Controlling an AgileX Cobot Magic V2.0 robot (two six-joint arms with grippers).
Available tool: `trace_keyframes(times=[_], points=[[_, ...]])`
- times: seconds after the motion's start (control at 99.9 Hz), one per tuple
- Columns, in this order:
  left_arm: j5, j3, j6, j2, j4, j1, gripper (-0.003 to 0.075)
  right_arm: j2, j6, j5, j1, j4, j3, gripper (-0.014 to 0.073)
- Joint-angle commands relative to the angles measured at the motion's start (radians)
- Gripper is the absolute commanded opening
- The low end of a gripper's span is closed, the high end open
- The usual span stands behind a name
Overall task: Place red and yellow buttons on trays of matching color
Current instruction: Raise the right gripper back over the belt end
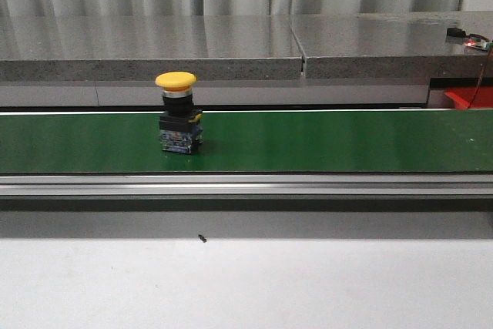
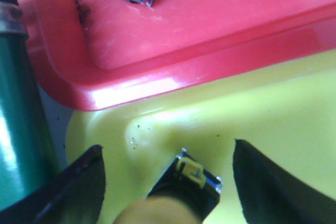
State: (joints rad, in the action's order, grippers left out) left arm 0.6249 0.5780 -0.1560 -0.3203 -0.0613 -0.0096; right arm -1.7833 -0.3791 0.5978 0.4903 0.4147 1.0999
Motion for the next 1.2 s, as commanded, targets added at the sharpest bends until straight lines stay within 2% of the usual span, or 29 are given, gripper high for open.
trace_keyframes(times=[0.0, 0.28, 0.45, 0.741, 0.971, 1.191], points=[[-0.07, 0.026, 0.001, -0.01, -0.009, -0.008, -0.002, 0.08, -0.003, -0.019, 0.005, 0.029, 0.025, 0.053], [-0.07, 0.026, 0.001, -0.01, -0.009, -0.008, -0.002, 0.265, -0.003, 0.001, 0.003, 0.057, 0.025, 0.053], [-0.07, 0.026, 0.001, -0.01, -0.009, -0.008, -0.002, 0.408, -0.021, 0.035, -0.067, 0.061, 0.025, 0.053], [-0.07, 0.026, 0.001, -0.01, -0.009, -0.008, -0.002, 0.532, -0.059, 0.105, -0.348, 0.061, 0.025, 0.053], [-0.07, 0.026, 0.001, -0.01, -0.009, -0.008, -0.002, 0.525, -0.059, 0.096, -0.589, 0.06, 0.025, 0.053], [-0.07, 0.026, 0.001, -0.01, -0.009, -0.008, -0.002, 0.45, -0.059, 0.062, -0.752, 0.06, 0.025, 0.053]])
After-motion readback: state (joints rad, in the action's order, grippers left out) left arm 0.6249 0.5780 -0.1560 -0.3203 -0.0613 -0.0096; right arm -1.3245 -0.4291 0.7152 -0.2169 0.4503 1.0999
